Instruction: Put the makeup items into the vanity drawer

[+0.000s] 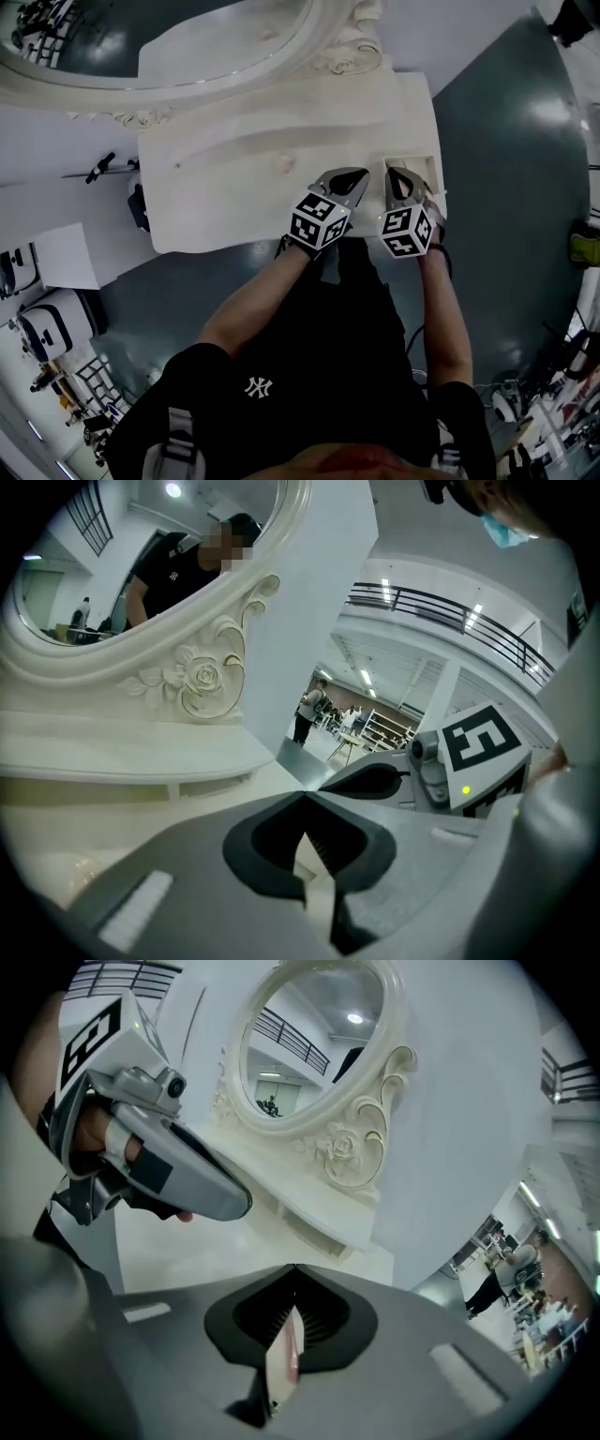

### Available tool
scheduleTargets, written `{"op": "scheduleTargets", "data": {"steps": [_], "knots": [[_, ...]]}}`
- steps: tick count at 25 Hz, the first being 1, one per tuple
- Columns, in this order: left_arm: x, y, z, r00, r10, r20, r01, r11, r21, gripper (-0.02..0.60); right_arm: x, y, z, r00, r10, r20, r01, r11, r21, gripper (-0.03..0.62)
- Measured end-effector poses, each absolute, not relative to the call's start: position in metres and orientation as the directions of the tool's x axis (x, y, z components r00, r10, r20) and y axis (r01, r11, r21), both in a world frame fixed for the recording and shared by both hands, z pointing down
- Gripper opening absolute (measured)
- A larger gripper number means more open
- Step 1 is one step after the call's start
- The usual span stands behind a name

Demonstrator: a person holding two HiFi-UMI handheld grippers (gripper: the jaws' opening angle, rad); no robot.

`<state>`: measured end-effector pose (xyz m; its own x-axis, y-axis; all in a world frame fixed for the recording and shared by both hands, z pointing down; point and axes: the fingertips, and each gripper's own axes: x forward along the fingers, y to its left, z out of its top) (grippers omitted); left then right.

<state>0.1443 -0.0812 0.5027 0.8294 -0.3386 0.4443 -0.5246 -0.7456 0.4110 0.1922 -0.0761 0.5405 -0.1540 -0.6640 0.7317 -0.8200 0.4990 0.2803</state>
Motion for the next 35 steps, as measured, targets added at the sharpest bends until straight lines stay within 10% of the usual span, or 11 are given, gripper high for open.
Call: {"op": "scheduleTargets", "data": {"steps": [35], "knots": [[-0.078, -0.093, 0.554, 0.691, -0.521, 0.501, -0.717, -0.581, 0.385, 0.000, -0.041, -0.092, 0.590, -0.370, -0.601, 0.708, -0.887, 0.454, -0.078, 0.085]]}}
